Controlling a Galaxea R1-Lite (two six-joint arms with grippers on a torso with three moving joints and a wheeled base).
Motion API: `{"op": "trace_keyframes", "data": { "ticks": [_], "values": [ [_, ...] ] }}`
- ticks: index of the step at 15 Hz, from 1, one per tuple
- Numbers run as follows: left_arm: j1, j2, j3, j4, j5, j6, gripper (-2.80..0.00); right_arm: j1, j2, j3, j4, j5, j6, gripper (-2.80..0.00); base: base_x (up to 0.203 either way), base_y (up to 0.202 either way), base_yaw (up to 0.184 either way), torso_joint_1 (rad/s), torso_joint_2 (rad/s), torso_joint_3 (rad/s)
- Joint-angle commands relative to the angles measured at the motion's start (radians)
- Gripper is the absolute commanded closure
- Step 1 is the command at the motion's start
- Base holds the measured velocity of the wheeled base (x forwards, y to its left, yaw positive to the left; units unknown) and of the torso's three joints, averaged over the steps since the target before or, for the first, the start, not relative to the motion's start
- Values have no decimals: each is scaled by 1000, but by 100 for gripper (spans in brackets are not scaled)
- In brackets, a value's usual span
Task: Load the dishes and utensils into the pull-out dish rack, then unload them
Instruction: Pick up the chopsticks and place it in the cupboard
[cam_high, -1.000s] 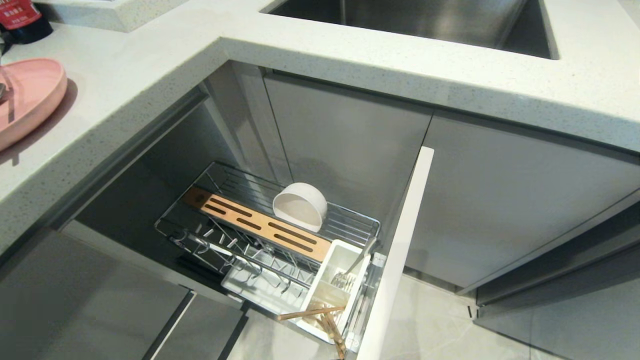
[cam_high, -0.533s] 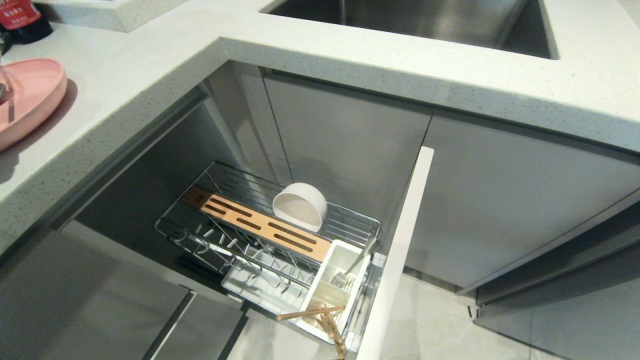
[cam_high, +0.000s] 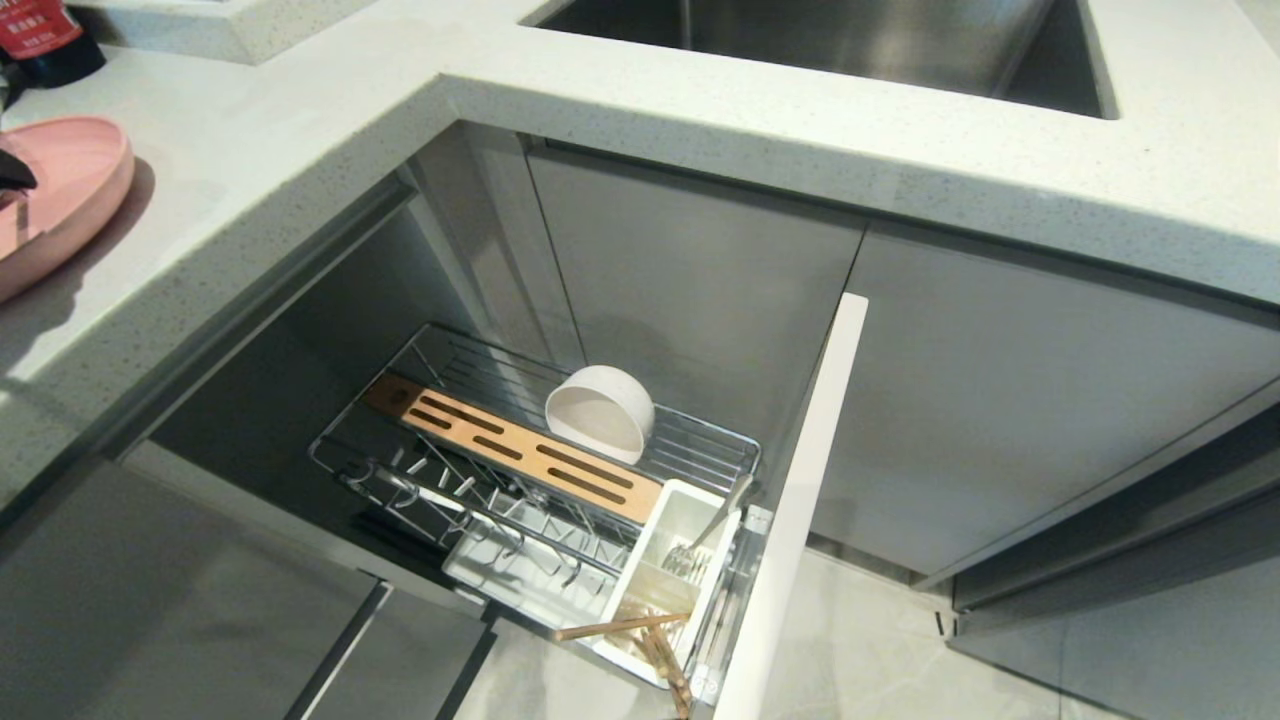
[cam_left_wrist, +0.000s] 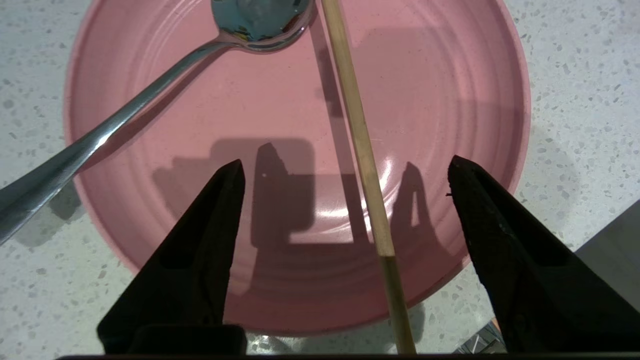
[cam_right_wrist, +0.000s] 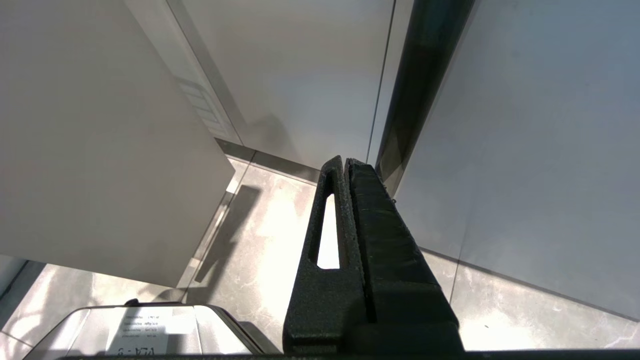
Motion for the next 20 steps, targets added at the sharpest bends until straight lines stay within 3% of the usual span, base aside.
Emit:
{"op": "trace_keyframes", "data": {
  "ticks": [1,18,19,20],
  "values": [
    [-4,18,0,4,2,-2,-280,0,1,0,0,-1,0,0,0,0,0,0,0,0],
    [-4,57,3,4,2,-2,-280,0,1,0,0,1,0,0,0,0,0,0,0,0],
    [-4,59,4,4,2,-2,0,1,1,0,0,-1,0,0,0,0,0,0,0,0],
    [-5,60,4,3,2,-2,0,1,1,0,0,-1,0,0,0,0,0,0,0,0]
  ]
}}
